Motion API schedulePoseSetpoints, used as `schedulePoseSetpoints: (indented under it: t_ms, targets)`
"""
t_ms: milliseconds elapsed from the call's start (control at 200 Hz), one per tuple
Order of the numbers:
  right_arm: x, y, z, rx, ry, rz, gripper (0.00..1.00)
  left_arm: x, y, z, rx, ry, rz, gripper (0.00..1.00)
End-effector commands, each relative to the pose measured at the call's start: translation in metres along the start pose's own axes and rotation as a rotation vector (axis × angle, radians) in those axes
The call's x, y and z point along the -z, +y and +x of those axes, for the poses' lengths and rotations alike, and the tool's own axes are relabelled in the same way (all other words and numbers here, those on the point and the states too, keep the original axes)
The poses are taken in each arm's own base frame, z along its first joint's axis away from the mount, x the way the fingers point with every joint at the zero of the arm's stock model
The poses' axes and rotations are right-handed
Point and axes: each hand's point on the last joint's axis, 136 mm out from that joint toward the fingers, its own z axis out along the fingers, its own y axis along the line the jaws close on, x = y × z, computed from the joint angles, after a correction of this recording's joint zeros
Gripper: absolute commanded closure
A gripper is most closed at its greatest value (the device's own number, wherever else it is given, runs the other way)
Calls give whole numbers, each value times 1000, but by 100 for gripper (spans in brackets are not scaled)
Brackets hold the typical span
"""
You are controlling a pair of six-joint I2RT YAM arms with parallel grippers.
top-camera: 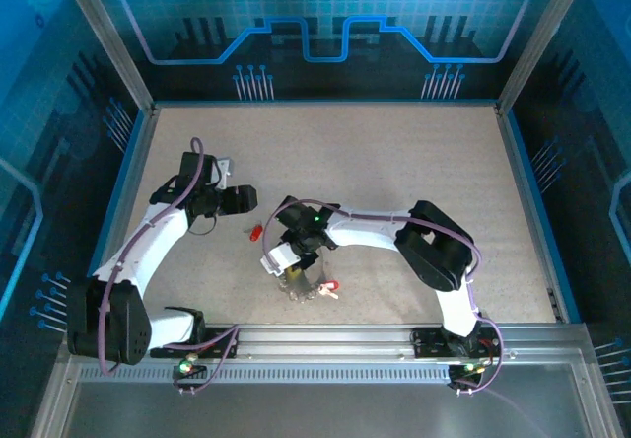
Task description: Put the keys on the keyring
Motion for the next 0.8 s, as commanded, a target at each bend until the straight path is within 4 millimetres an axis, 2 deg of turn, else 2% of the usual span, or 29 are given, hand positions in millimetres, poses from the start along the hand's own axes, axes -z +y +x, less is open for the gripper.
schedulePoseSetpoints:
  t_ms: [0,105,205,335,455,540,660,795]
  targets:
    - [-3,0,0,-64,-21,-37,73,8,6,11,85,10,-21,23]
    - [-3,-1,-3,-104,-56,-34,74,16,0,12,120,-16,13,23]
    - [-7,-5,7,-137,-13,-14,74,18,0,22,206,-23,28,24]
    - [-7,-5,5,-160,-37,6,72,6,-8,48,361,-4,140,28]
    - [-5,7,-4,-140,-75,-41,69,-4,-3,65,409,24,136,30]
    - [-4,13,-13,-112,-101,-28,67,-5,-4,70,411,40,142,30]
    - [2,11,-16,-115,-112,-8,62,-10,1,78,424,49,126,30]
    - [9,26,-25,-75,-159,-47,62,-21,2,92,450,77,134,31]
